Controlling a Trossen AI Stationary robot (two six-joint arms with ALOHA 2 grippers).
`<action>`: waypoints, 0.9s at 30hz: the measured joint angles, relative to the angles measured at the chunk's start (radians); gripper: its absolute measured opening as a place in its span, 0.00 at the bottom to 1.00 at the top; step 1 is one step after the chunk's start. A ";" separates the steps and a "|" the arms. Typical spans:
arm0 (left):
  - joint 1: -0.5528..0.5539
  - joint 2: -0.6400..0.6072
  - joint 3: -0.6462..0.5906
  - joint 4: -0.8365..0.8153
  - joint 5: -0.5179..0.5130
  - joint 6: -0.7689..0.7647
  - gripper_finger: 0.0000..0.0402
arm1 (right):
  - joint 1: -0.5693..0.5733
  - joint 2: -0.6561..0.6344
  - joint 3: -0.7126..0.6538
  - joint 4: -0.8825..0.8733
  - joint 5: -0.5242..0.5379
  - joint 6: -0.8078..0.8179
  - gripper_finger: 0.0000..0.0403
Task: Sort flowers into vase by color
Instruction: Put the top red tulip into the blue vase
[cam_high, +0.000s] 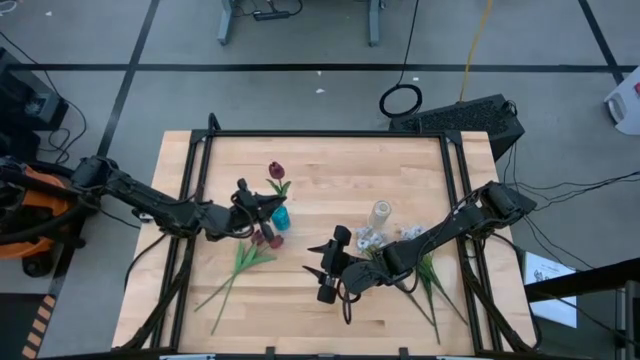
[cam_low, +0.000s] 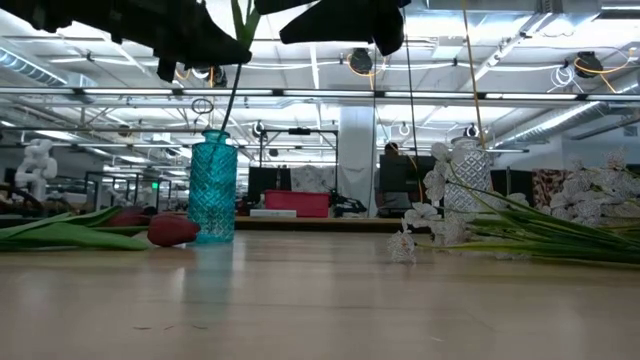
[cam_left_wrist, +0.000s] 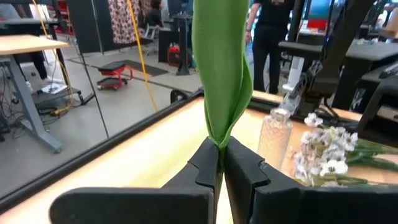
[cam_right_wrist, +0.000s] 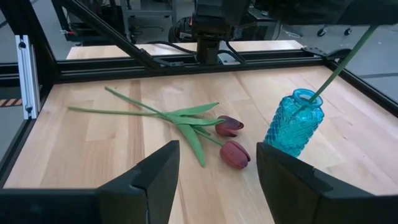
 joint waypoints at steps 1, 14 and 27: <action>0.000 0.000 0.000 -0.006 0.000 -0.008 0.04 | 0.000 0.000 0.000 -0.005 0.000 0.005 0.50; 0.001 -0.001 0.000 -0.070 -0.004 -0.061 0.04 | 0.000 0.000 0.000 -0.011 0.000 0.008 0.50; 0.001 -0.001 0.000 -0.126 0.001 -0.067 0.04 | 0.000 0.000 0.000 -0.010 0.000 0.008 0.50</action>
